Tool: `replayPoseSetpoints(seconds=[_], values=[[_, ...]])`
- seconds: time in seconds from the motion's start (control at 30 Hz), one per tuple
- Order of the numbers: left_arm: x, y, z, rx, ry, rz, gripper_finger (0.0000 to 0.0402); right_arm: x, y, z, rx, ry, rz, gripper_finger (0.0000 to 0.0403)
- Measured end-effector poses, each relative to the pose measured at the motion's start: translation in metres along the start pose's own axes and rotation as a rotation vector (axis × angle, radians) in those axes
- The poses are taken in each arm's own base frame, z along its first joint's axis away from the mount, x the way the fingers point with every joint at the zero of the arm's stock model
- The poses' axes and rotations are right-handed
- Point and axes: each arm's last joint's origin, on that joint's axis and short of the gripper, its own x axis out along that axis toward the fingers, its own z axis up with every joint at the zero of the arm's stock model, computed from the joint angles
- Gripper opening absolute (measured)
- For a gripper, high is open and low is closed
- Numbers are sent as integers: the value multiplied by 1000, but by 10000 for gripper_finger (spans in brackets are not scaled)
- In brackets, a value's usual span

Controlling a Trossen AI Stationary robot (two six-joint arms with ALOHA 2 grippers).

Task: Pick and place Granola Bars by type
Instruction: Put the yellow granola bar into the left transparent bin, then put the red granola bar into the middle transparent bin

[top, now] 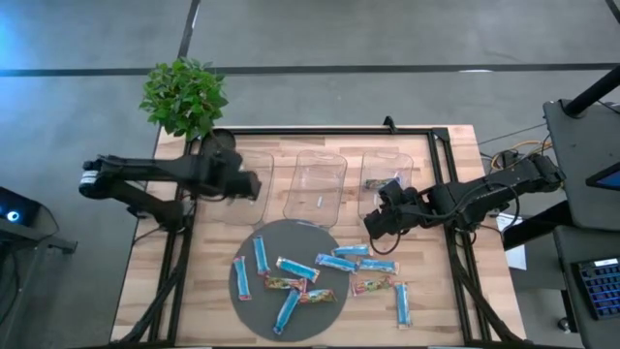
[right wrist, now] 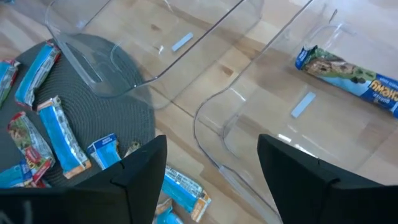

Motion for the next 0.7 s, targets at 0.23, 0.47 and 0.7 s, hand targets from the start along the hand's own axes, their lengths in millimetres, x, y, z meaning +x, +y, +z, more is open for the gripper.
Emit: replayPoseSetpoints(seconds=[0.23,0.47,0.7], values=[[48,4,-5,85,121,-6,57,0,0,-1,33,6,3,242],[64,11,-20,46,171,37,124,0,0,-1,37,21,8,238],[22,-2,-20,94,69,-137,137,1,0,-1,37,21,7,240]])
